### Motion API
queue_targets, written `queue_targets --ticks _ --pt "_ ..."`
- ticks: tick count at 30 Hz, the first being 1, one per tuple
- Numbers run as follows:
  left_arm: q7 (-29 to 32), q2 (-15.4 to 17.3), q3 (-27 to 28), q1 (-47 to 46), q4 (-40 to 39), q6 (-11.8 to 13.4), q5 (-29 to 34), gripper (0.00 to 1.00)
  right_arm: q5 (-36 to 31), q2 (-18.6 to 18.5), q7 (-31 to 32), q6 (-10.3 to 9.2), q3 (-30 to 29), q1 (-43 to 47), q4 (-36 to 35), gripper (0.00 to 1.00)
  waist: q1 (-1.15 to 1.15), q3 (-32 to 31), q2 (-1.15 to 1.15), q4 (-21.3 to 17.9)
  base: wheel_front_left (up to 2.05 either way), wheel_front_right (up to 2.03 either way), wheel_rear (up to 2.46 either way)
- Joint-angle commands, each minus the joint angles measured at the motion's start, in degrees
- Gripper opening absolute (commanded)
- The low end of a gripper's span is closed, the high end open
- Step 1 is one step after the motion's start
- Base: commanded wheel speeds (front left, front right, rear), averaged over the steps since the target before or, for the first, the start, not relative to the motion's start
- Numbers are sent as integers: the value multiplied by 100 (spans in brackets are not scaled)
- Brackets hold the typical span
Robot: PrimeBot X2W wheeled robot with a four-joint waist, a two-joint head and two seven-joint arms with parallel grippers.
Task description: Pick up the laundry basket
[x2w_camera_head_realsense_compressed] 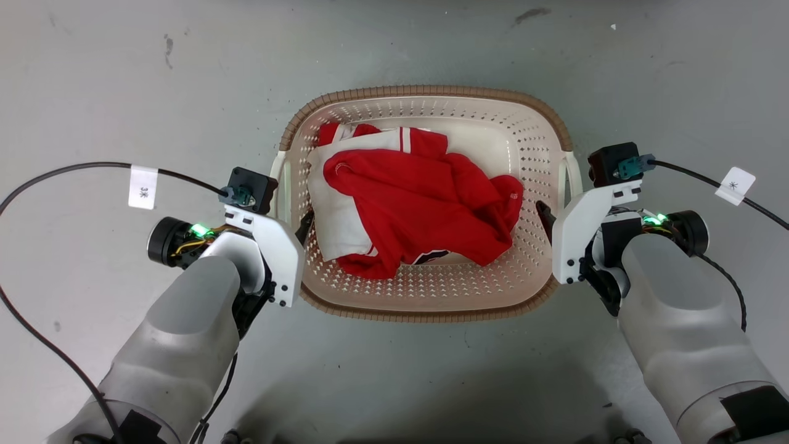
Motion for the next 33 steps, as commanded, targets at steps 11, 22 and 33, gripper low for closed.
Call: queue_targets --ticks 11,22,33 --pt "163 35 -796 -206 -34 -11 -1003 0 330 -6 -46 -3 284 -285 407 0 -1 200 0 130 0 0 0" --pt "196 199 -1435 -290 -230 -12 -1731 0 341 -4 124 5 352 -212 579 0 -1 -94 0 109 0 0 0" --pt "1508 575 -2280 273 -742 -17 -2961 0 111 -16 1614 -3 152 257 651 0 -1 -1648 0 -50 0 0 0"
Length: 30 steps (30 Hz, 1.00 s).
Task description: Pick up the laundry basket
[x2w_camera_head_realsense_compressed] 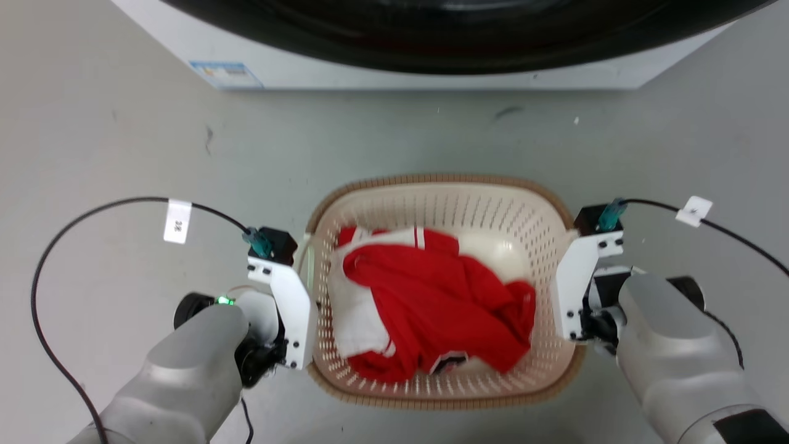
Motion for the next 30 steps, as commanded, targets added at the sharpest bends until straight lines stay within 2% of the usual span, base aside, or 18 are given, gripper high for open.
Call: queue_targets --ticks 1,6,16,26,30 --pt "124 102 -82 67 -61 -23 -69 0 20 -31 182 -2 83 109 16 0 0 -541 0 -66 0 0 0" --pt "561 324 -356 280 -243 -20 -459 0 380 -41 895 -2 526 350 -86 0 0 -1241 0 -127 0 0 0" --pt "1399 775 -775 549 -601 -19 -866 0 917 -69 1776 -1 1206 576 -355 0 0 -2451 0 -243 0 0 0" --pt "2201 1021 -906 813 -1031 -20 -1281 0 1260 -78 2569 0 1674 770 -367 0 0 -3368 0 -318 0 0 0" --pt "2389 1125 -924 889 -1135 -22 -1374 0 1439 -78 2842 0 1773 761 -478 0 0 -3541 0 -368 0 0 0"
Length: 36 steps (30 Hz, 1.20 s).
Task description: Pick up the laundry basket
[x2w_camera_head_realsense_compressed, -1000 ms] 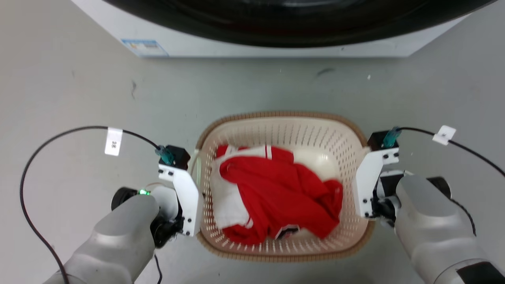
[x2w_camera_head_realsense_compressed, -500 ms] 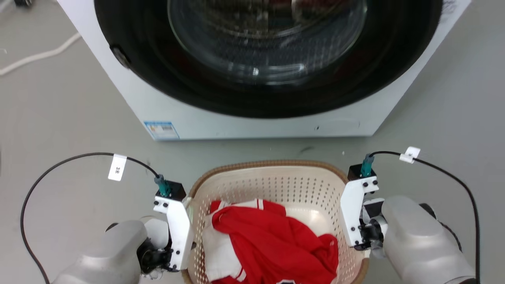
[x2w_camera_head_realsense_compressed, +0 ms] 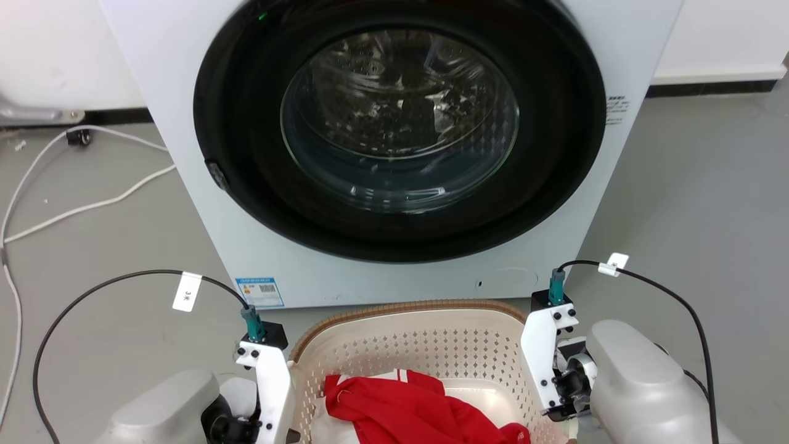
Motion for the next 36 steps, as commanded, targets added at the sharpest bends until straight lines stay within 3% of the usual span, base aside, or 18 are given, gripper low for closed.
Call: queue_targets --ticks 1,14,36 --pt "92 185 -54 95 21 -20 36 0 -2 -139 80 2 81 1 -56 0 2 -153 0 -60 0 0 0" --pt "577 170 -88 207 -26 -22 -185 0 329 -129 262 9 297 70 -158 0 2 -561 0 -43 0 0 0" --pt "442 115 -96 63 151 -22 -93 0 513 -135 13 9 399 32 98 0 2 -642 0 -47 0 0 0"
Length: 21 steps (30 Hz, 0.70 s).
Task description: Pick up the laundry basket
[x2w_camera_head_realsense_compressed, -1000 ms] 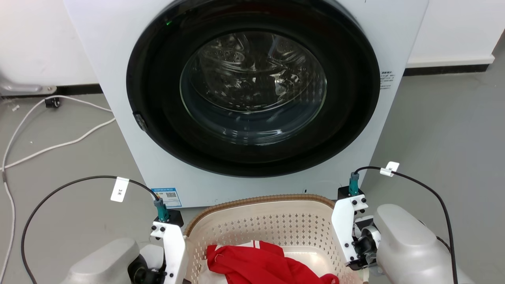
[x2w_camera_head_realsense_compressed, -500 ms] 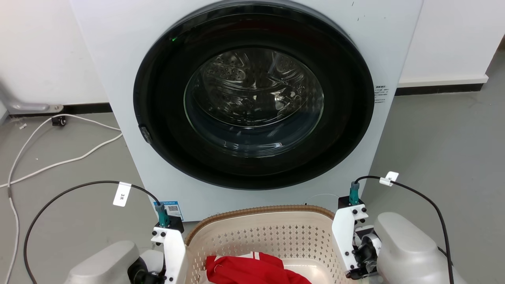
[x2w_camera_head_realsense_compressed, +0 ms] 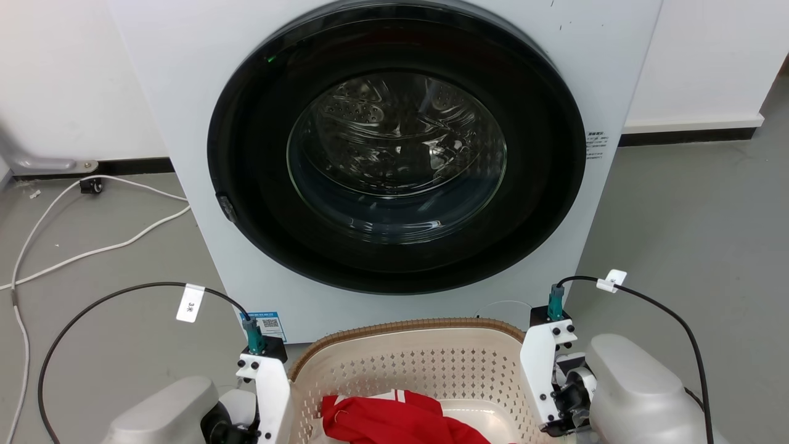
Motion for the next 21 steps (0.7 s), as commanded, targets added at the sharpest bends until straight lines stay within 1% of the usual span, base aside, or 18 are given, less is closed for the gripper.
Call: queue_targets --ticks 1,21 --pt "4 129 -43 -20 58 -24 102 0 -5 -131 -29 16 44 -91 25 0 0 7 0 7 0 0 0" --pt "-45 43 -50 -55 186 -21 111 0 169 -128 -64 16 204 -186 50 0 0 -3 0 12 0 0 0"
